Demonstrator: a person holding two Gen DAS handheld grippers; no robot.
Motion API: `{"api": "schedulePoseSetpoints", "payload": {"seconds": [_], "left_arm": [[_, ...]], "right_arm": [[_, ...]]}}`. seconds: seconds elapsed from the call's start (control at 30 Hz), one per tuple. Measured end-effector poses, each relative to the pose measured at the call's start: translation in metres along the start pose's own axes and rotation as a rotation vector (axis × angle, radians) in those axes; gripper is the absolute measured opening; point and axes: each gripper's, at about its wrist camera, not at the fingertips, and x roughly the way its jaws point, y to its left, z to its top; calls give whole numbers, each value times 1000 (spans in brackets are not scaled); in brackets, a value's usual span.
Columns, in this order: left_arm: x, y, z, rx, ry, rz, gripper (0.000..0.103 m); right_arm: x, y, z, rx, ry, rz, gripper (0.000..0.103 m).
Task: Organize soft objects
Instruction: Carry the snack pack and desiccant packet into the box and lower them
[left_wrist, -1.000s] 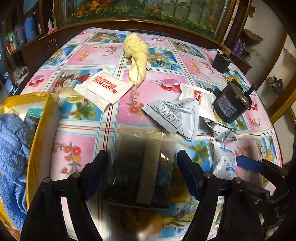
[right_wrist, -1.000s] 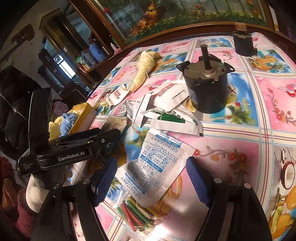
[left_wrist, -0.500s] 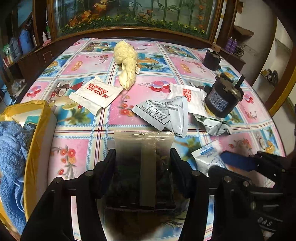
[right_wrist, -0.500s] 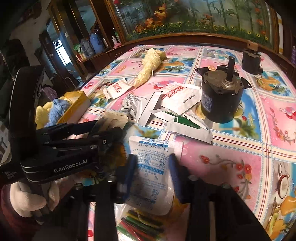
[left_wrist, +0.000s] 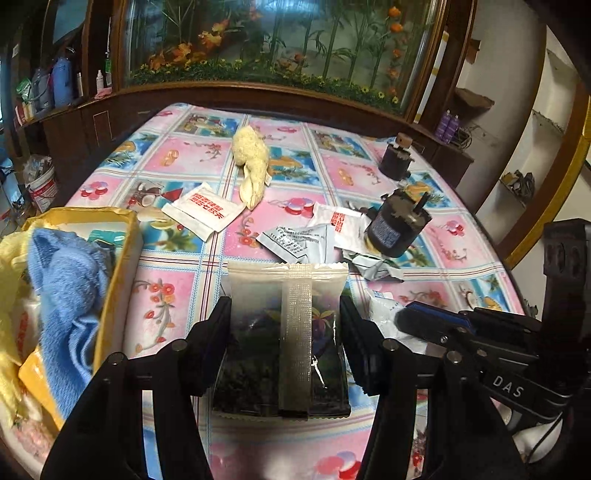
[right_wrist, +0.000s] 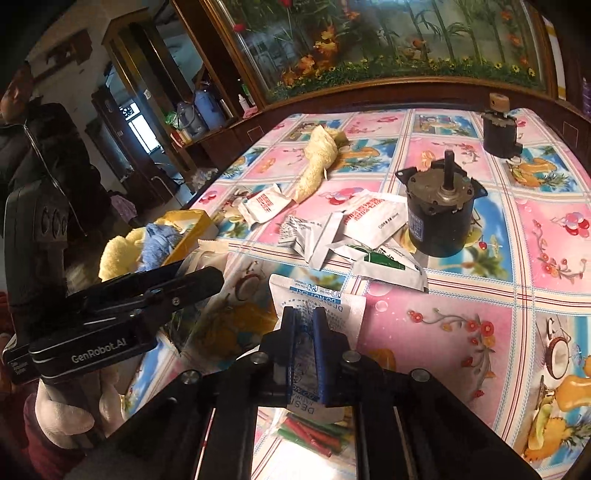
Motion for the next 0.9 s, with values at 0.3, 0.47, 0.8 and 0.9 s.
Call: {"api": "schedulePoseSetpoints", "payload": {"seconds": [0.3, 0.47, 0.8, 0.9], "left_arm": [[-59, 30, -12, -90, -83, 7, 55], [-87, 65, -29, -162, -116, 57, 55], [-113, 144, -62, -326, -129, 159, 55], [-112, 165, -68, -377, -121, 183, 55]], "right_arm": [[-31, 35, 4, -55, -47, 36, 9], [-35, 68, 5, -112, -50, 63, 9], [-11, 139, 9, -205, -6, 165, 9], [1, 161, 10, -226, 19, 198, 9]]}}
